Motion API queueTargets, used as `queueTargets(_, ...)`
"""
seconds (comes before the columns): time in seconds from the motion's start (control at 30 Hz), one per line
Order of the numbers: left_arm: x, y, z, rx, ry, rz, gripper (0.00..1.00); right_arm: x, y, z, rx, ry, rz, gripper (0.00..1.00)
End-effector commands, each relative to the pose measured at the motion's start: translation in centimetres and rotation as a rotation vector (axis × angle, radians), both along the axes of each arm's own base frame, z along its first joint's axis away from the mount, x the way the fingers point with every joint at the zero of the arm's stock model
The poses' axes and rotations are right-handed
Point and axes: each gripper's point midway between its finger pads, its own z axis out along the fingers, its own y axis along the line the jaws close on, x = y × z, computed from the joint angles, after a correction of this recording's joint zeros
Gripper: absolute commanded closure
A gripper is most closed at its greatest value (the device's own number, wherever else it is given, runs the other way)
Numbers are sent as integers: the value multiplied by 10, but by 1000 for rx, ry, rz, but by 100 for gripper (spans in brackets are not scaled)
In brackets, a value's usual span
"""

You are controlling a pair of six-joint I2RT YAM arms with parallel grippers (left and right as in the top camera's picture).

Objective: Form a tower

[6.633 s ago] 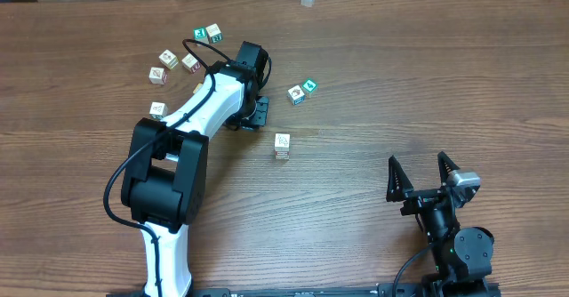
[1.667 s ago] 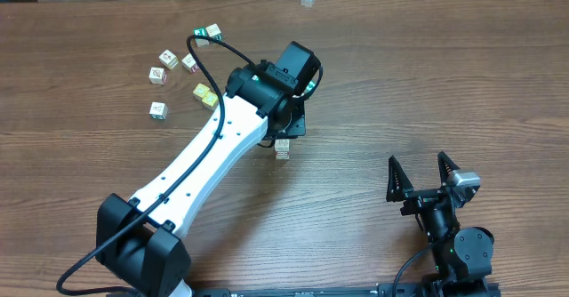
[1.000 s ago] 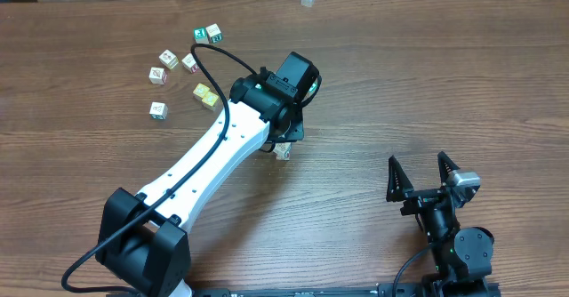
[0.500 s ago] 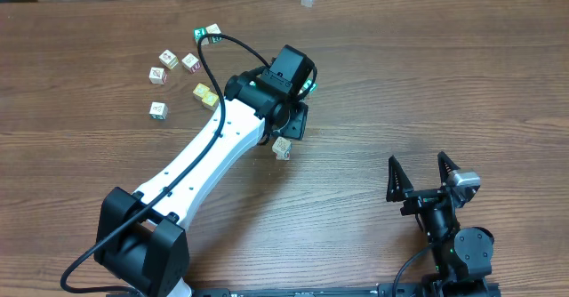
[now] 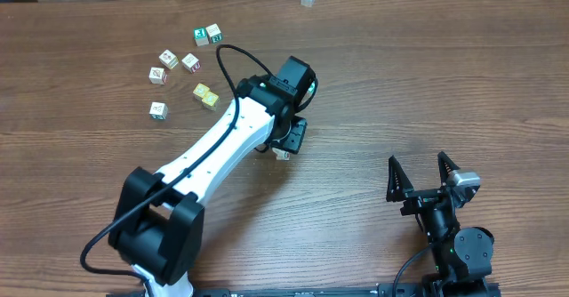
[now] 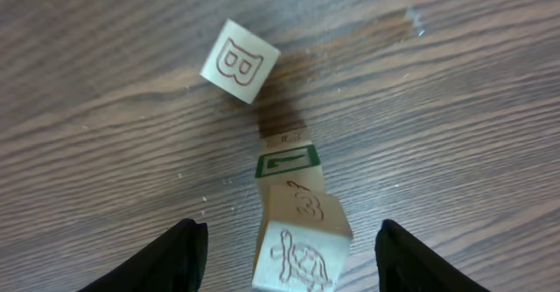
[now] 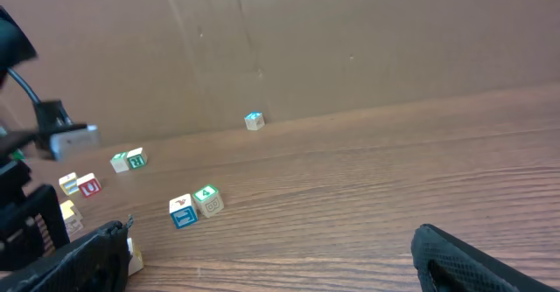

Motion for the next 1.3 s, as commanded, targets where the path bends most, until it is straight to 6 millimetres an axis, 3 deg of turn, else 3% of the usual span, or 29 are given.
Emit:
queueTargets(0.0,-6,-6,-7,2,25,-34,41,0,-1,-1,7,-7,-2,0)
queueTargets(0.37,-11,-3,-15,15,36,-30,44,0,-1,-1,7,-7,-2,0)
queueTargets(1.27,-10,-4,-18,9,29,-29,69,0,-1,-1,7,-7,-2,0)
